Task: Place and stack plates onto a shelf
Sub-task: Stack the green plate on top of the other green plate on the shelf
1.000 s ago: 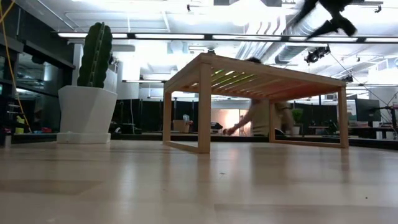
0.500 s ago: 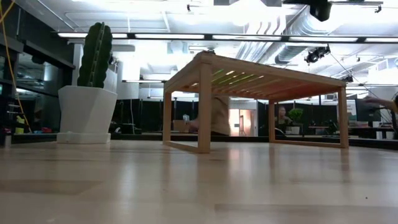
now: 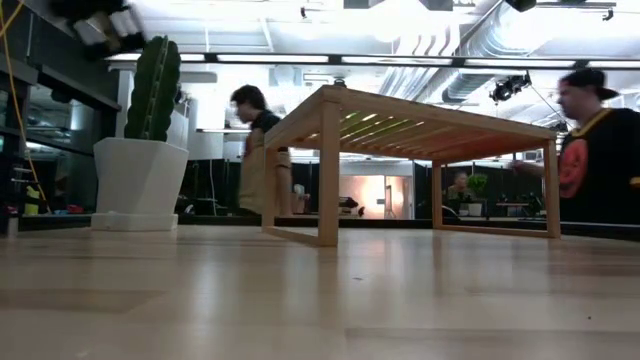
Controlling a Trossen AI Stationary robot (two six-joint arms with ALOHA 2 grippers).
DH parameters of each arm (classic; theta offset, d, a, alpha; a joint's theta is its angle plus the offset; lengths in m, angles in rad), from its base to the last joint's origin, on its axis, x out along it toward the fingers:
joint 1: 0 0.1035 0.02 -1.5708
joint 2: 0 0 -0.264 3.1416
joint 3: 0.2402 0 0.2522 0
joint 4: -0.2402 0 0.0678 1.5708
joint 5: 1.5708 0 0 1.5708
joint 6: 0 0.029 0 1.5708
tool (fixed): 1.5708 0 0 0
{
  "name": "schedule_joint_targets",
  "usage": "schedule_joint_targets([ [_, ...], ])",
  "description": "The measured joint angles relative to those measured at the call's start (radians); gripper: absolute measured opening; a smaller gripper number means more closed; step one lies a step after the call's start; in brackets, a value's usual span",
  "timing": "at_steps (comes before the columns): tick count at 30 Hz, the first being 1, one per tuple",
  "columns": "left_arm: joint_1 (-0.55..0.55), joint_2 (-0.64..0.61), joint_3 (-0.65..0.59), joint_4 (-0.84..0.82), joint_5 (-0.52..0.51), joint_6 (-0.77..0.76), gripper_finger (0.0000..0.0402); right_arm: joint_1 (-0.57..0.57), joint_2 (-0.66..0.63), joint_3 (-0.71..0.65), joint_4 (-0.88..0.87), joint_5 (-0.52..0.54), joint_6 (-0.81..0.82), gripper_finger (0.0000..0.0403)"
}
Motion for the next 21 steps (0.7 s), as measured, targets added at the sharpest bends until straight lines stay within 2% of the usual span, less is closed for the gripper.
schedule_joint_targets([
  [3,-0.060,0.083,0.000,-0.050,0.007,0.176,0.0124,0.008,0.024,0.000,-0.003,0.027,0.035,0.0238],
  [8,-0.138,0.205,0.000,-0.126,-0.093,0.470,0.0122,0.008,0.088,0.000,-0.004,0.027,0.135,0.0238],
  [10,-0.153,0.247,-0.004,-0.135,-0.096,0.553,0.0122,0.008,0.118,0.000,0.000,0.024,0.171,0.0238],
  [14,-0.168,0.251,-0.098,-0.082,-0.092,0.606,0.0122,0.008,0.176,0.000,0.027,0.016,0.210,0.0238],
  [21,-0.146,0.121,-0.260,0.033,-0.159,0.570,0.0122,0.007,0.243,0.000,0.095,0.010,0.222,0.0238],
])
